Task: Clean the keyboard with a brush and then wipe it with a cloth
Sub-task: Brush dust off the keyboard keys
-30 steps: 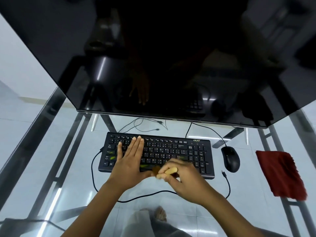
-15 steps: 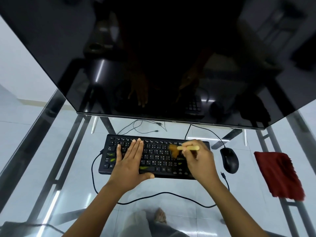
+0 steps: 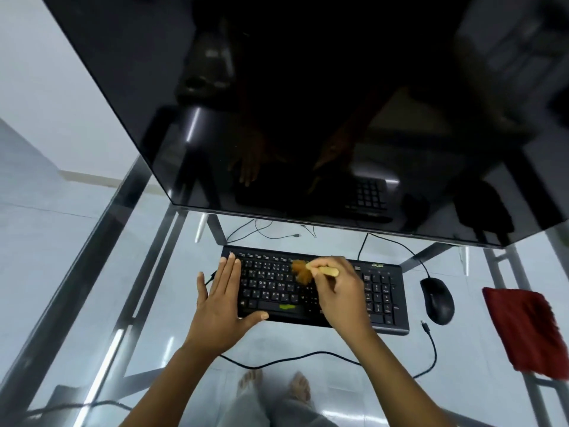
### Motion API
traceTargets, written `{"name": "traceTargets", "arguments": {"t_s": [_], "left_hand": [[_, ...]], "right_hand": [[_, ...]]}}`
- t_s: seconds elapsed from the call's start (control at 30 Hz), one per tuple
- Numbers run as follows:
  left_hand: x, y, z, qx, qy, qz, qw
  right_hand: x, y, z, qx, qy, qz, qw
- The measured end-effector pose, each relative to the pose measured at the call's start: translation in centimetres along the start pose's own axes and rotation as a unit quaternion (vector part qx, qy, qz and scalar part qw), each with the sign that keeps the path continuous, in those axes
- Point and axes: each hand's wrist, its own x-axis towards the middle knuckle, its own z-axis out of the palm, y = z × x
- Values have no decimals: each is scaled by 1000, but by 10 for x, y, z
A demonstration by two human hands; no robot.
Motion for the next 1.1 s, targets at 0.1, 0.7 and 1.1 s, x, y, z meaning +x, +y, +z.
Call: {"name": "traceTargets", "arguments": {"t_s": [0.1, 0.7, 1.1], "left_hand": [[-1, -9, -6, -19, 5, 2, 1000], [1, -58, -3, -85, -14, 64, 994], [-6, -67, 0, -52, 10, 85, 995]], "right_hand": [[-1, -7, 5, 7, -32, 9, 999], [-35, -39, 36, -25, -193, -37, 980], [-55, -48, 55, -58, -122, -78, 988]]}}
